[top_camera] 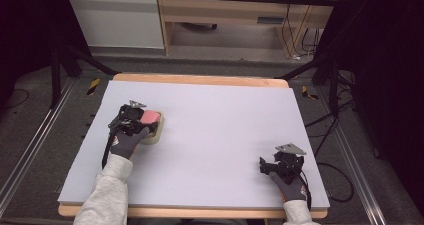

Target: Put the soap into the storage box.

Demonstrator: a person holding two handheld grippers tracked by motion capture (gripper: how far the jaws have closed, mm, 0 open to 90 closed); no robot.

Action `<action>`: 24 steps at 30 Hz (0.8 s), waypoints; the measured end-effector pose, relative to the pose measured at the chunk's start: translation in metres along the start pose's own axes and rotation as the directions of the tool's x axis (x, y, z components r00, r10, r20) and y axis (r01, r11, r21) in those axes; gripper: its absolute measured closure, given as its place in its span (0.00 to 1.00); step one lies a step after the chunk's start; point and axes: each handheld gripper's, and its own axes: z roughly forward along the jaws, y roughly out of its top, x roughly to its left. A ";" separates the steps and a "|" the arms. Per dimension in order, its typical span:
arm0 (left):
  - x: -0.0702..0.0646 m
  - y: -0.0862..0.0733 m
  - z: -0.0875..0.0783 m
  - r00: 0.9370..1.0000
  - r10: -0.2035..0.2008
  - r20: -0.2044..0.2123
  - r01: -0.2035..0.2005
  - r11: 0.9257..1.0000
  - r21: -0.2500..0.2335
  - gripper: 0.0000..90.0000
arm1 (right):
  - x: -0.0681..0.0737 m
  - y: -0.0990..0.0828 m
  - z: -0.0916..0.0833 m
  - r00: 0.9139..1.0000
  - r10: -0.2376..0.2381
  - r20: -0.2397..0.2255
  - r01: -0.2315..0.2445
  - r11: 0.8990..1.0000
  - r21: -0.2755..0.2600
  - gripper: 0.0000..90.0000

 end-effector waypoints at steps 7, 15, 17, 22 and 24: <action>0.003 -0.002 0.006 1.000 -0.005 -0.002 0.005 1.000 0.011 0.41 | 0.000 0.000 0.000 1.000 0.000 0.000 0.000 1.000 0.000 0.06; 0.006 -0.005 0.013 1.000 -0.016 -0.002 0.016 1.000 0.022 0.41 | 0.000 0.000 0.000 1.000 -0.002 0.000 0.002 1.000 0.002 0.06; 0.005 -0.006 0.014 1.000 -0.014 -0.005 0.014 1.000 0.026 0.41 | 0.000 0.000 0.000 1.000 -0.002 0.000 0.002 1.000 0.002 0.06; 0.005 -0.007 0.016 1.000 -0.014 -0.008 0.014 0.999 0.029 0.41 | 0.000 0.000 0.000 1.000 -0.006 0.001 0.006 1.000 0.003 0.06; 0.005 -0.007 0.017 1.000 -0.014 -0.011 0.014 0.999 0.031 0.41 | 0.000 0.000 0.000 1.000 -0.005 0.002 0.005 1.000 0.004 0.06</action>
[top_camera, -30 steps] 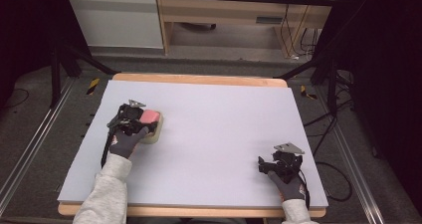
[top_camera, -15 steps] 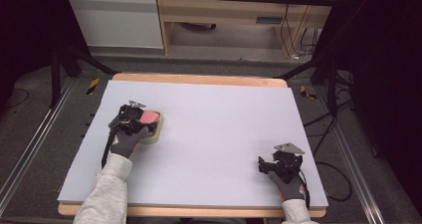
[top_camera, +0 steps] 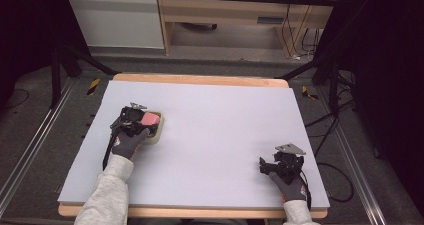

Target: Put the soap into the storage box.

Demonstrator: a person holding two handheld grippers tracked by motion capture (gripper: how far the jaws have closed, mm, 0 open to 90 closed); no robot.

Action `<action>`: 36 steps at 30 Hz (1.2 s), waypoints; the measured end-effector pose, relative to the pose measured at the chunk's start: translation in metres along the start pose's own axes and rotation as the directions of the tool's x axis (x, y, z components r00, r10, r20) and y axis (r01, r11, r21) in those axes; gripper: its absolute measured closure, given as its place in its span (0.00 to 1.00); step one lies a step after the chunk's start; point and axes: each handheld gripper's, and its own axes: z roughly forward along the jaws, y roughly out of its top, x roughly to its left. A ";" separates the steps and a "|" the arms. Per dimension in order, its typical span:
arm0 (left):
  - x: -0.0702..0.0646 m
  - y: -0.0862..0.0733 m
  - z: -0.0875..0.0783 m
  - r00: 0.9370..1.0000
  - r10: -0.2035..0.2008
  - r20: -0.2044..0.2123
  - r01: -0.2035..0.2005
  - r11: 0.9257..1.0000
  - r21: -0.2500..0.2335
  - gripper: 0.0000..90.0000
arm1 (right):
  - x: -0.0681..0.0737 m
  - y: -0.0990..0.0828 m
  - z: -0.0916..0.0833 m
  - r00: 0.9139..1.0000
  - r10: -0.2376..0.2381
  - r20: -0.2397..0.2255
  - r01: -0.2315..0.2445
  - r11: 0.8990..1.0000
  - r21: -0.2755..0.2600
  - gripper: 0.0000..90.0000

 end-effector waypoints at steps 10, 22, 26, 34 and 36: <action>0.001 -0.002 0.005 1.000 -0.012 -0.010 0.012 1.000 0.012 0.41 | 0.000 0.000 0.000 1.000 0.003 0.000 -0.003 1.000 0.002 0.06; 0.001 -0.002 0.007 1.000 -0.019 -0.009 0.019 1.000 0.021 0.41 | 0.001 0.000 0.000 1.000 0.004 -0.001 -0.004 1.000 0.003 0.06; 0.002 -0.001 0.001 1.000 -0.023 -0.008 0.023 1.000 -0.004 0.39 | 0.000 0.000 0.000 1.000 0.004 0.000 -0.004 1.000 0.002 0.06; 0.000 0.004 -0.022 1.000 -0.020 0.006 0.020 0.997 -0.073 0.35 | 0.000 0.000 -0.001 1.000 0.001 0.002 -0.001 1.000 0.001 0.06; -0.002 0.004 -0.026 1.000 -0.014 0.008 0.015 0.996 -0.083 0.34 | 0.000 0.000 -0.001 1.000 0.006 0.004 -0.006 1.000 -0.001 0.06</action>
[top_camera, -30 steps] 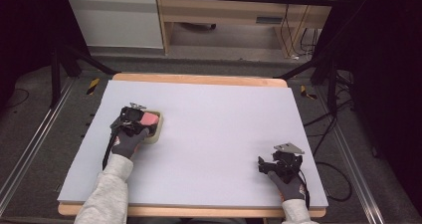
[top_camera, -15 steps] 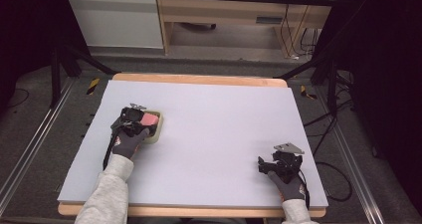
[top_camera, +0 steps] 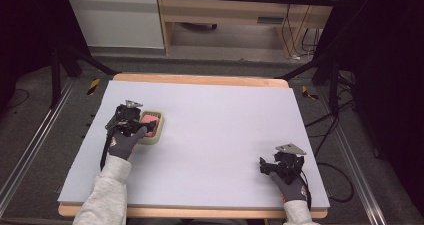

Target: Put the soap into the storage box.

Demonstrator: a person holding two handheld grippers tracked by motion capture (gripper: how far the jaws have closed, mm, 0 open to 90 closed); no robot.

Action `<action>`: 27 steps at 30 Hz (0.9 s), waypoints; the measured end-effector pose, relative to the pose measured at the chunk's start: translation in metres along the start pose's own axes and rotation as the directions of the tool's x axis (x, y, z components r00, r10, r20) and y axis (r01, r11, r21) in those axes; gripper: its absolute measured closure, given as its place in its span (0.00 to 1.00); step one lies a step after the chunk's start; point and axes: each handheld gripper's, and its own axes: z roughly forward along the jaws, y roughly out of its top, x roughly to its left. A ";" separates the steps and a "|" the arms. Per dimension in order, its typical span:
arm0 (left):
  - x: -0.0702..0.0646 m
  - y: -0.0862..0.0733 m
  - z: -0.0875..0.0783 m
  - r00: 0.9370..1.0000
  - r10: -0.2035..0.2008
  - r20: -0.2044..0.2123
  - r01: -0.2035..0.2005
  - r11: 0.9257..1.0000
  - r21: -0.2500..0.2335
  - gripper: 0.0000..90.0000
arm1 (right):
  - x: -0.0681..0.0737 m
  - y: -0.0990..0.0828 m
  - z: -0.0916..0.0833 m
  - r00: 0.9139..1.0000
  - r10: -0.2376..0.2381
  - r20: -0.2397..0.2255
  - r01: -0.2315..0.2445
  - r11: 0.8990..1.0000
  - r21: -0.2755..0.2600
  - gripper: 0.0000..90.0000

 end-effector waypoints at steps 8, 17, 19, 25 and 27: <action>-0.009 -0.008 -0.015 0.999 0.012 0.041 -0.009 0.998 -0.065 0.31 | 0.000 0.000 -0.001 1.000 0.009 0.007 -0.009 1.000 -0.002 0.06; -0.017 -0.026 -0.032 0.998 0.029 0.059 -0.020 0.988 -0.153 0.31 | -0.002 0.000 -0.002 1.000 0.018 0.019 -0.017 1.000 -0.011 0.06; -0.019 -0.032 -0.038 0.997 0.047 0.055 -0.037 0.984 -0.174 0.31 | -0.004 -0.001 -0.002 1.000 0.011 0.027 -0.010 1.000 -0.016 0.06; -0.019 -0.049 -0.047 0.997 0.057 0.050 -0.046 0.980 -0.194 0.29 | -0.006 -0.001 -0.004 0.999 0.036 0.035 -0.035 0.999 -0.019 0.06; -0.018 -0.055 -0.050 0.997 0.061 0.046 -0.051 0.979 -0.196 0.29 | -0.007 -0.001 -0.004 0.998 0.049 0.037 -0.048 0.999 -0.018 0.06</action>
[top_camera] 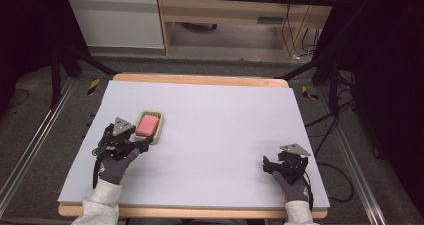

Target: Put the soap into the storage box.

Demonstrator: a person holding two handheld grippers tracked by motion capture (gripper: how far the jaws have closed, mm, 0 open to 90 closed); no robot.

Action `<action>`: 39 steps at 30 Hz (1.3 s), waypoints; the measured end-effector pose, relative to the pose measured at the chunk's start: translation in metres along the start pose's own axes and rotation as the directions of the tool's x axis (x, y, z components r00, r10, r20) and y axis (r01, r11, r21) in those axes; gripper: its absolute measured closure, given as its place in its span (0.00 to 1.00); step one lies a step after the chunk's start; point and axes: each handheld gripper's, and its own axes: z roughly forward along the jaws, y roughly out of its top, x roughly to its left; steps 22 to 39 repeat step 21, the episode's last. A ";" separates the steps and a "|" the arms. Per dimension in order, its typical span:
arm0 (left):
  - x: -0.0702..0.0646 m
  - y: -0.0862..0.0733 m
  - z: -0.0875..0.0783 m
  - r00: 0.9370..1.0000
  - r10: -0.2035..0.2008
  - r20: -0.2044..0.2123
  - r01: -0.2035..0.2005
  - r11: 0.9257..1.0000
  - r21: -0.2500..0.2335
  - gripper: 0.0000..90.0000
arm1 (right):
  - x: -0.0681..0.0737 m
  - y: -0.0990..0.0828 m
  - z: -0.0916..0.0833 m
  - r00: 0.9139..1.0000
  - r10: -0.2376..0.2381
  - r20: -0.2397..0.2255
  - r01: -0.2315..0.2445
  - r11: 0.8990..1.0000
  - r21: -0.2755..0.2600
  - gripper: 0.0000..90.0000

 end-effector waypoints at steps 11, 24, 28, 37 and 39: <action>0.017 -0.032 -0.013 0.999 -0.026 -0.023 0.026 1.000 0.014 0.28 | -0.003 0.000 -0.002 1.000 0.011 0.014 -0.011 1.000 -0.006 0.05; 0.028 -0.046 -0.023 0.998 -0.046 -0.050 0.047 0.999 0.015 0.26 | -0.006 -0.001 -0.003 0.999 0.037 0.023 -0.036 0.999 -0.006 0.05; 0.028 -0.046 -0.023 0.998 -0.046 -0.050 0.047 0.999 0.015 0.26 | -0.006 -0.001 -0.003 0.999 0.037 0.023 -0.036 0.999 -0.006 0.05; 0.028 -0.046 -0.023 0.998 -0.046 -0.050 0.047 0.999 0.015 0.26 | -0.006 -0.001 -0.003 0.999 0.037 0.023 -0.036 0.999 -0.006 0.05; 0.028 -0.046 -0.023 0.998 -0.046 -0.050 0.047 0.999 0.015 0.26 | -0.006 -0.001 -0.003 0.999 0.037 0.023 -0.036 0.999 -0.006 0.05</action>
